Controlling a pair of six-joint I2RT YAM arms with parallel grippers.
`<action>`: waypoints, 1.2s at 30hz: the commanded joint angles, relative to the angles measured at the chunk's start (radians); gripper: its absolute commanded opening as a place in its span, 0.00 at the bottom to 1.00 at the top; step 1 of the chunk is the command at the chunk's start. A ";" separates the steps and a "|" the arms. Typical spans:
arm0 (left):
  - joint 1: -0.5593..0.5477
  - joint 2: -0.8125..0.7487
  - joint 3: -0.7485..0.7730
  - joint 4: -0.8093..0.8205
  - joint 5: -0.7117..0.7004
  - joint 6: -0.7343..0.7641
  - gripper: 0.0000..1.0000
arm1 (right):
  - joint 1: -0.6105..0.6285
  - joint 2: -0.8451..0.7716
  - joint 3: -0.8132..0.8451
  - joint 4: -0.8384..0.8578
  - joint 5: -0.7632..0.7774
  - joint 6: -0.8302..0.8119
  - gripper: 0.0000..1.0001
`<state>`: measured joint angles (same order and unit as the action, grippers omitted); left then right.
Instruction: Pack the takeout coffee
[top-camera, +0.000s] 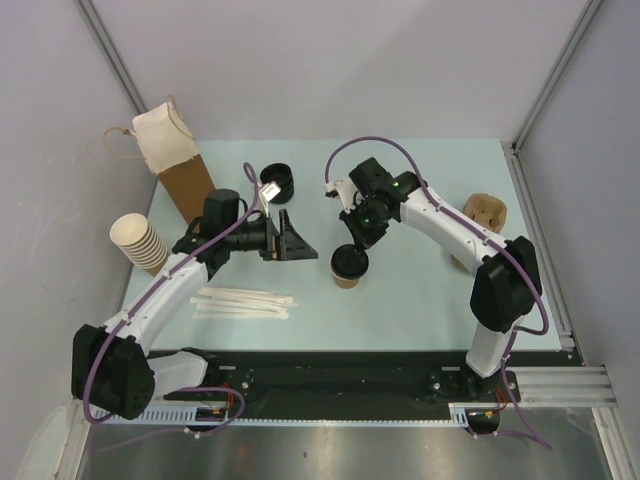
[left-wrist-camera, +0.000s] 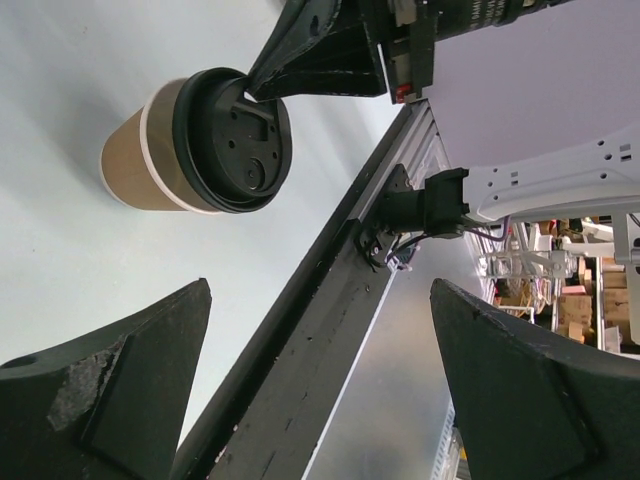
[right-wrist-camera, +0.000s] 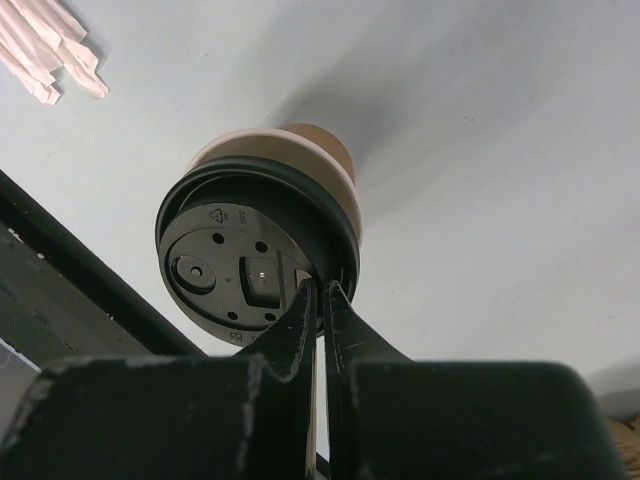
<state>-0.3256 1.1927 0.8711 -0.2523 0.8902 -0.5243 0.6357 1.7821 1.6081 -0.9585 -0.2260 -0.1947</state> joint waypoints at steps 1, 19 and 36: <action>0.007 0.004 -0.007 0.038 0.027 -0.014 0.96 | -0.010 0.020 0.030 0.029 -0.018 0.014 0.00; 0.007 0.011 -0.014 0.042 0.027 -0.013 0.95 | -0.014 0.068 0.070 0.023 -0.032 0.015 0.00; 0.007 0.018 -0.017 0.050 0.030 -0.019 0.94 | -0.010 0.091 0.078 0.012 -0.022 0.012 0.00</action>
<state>-0.3256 1.2091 0.8619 -0.2420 0.8951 -0.5285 0.6262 1.8648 1.6501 -0.9485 -0.2520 -0.1917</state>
